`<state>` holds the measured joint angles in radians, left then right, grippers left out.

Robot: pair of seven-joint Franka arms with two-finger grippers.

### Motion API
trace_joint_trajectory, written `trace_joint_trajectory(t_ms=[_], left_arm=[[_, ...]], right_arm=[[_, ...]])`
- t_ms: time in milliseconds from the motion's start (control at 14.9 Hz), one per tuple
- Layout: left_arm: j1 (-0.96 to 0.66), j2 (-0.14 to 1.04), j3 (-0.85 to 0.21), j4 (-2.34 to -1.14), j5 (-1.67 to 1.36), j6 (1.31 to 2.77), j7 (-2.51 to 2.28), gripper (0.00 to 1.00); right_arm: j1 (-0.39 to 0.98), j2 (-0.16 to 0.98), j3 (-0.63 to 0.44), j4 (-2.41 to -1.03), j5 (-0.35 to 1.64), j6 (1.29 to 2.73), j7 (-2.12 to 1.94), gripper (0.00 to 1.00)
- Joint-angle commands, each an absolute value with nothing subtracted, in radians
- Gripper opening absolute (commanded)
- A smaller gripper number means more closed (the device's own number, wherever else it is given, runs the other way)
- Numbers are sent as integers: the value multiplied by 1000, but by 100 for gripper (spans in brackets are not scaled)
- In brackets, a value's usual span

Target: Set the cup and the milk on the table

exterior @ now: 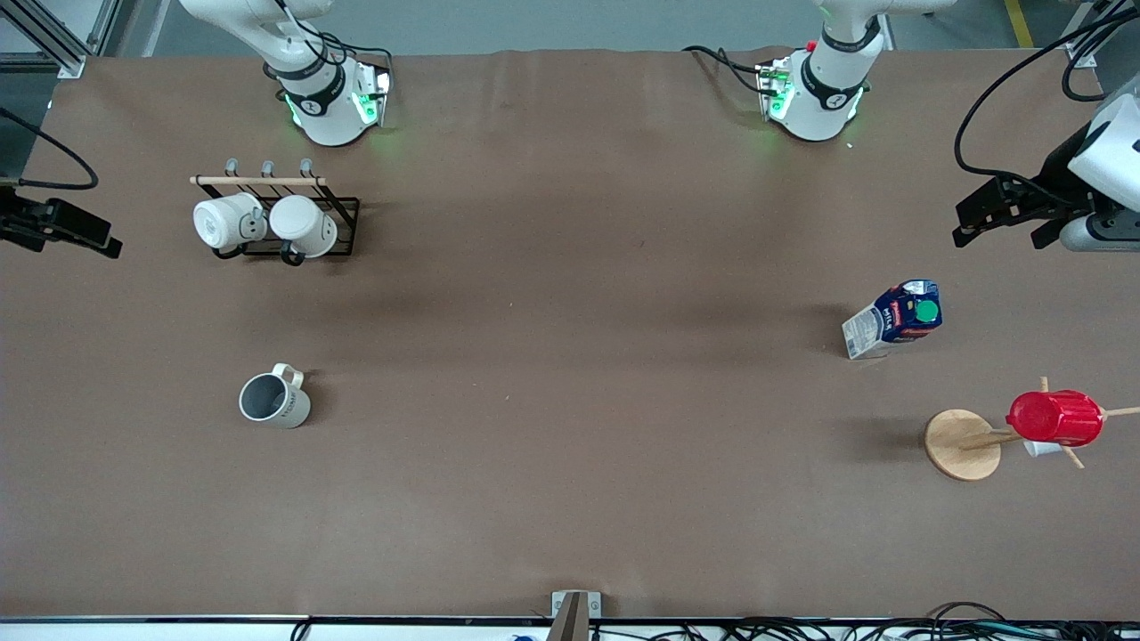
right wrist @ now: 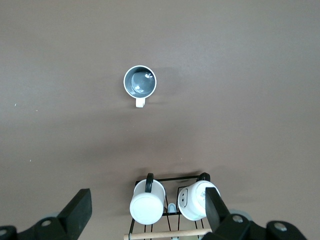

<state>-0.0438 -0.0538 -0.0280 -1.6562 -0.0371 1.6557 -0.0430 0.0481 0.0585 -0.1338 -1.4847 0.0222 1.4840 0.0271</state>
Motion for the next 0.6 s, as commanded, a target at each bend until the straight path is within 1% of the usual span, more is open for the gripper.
trace_joint_trajectory(t_ms=[0,336,537], left_arm=[[-51,-58,-25,-1658,-38,1664,-54,99],[-49,-58,-22,-1655,-40,1661,-46,99],[-49,-58,-20,-1658,-40,1655,-43,98]], right_arm=[[41,46,-127,-1496,5,1489,23,100],[40,46,-129,-1496,6,1489,23,100],[35,67,-129,-1493,15,1502,21,100]])
